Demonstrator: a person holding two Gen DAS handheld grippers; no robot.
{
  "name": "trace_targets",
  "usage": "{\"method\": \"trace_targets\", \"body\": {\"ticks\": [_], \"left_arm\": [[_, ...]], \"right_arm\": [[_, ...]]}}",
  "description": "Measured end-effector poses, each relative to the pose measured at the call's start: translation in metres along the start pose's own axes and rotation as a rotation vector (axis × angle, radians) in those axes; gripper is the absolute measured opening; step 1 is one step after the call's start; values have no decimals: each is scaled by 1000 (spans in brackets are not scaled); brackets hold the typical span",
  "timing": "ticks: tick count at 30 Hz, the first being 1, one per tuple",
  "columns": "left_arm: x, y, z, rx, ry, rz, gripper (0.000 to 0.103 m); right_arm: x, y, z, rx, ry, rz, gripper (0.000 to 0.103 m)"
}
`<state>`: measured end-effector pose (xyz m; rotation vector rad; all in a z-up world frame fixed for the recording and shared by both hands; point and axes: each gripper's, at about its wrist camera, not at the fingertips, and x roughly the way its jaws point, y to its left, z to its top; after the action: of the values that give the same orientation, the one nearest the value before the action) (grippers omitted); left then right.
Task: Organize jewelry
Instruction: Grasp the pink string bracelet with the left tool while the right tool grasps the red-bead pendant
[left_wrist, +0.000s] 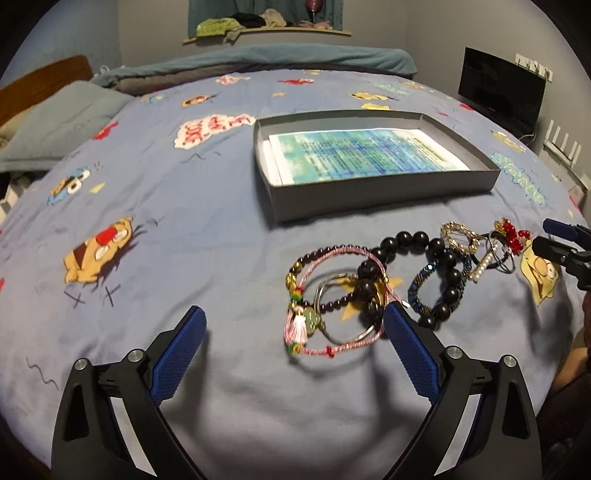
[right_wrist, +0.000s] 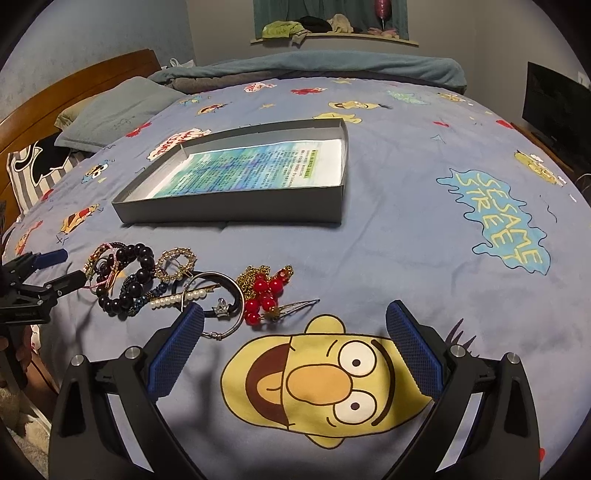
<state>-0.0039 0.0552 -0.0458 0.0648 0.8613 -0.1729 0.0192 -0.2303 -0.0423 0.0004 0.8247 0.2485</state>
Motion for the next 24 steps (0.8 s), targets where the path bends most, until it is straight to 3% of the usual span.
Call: {"method": "trace_targets", "body": {"ticks": [8,11,14,16,18,21,24], "left_arm": [[-15,-9,-13,41,-9,-59,92],[-18,-11,-16,65,-15,-58,81],[-11,-11,-20,60,37,-98,63],[-8,-12,-21,54,61,-115,57],[-8,-14,-22,73,48,-92,56],[-11,-17,-21,115,7,0,56],[-8,-17,-19,116,7,11,56]], "right_arm": [[2,1,-2,-7,9,-10,97],[2,5,-2,-18,11,-10,97],[3,7,-2,-19,14,-7,97],[2,9,-3,-23,13,-8,97],[3,10,-3,-26,15,-6,97],[3,12,-3,-30,19,-7,97],[3,12,-4,-33,16,-7,97]]}}
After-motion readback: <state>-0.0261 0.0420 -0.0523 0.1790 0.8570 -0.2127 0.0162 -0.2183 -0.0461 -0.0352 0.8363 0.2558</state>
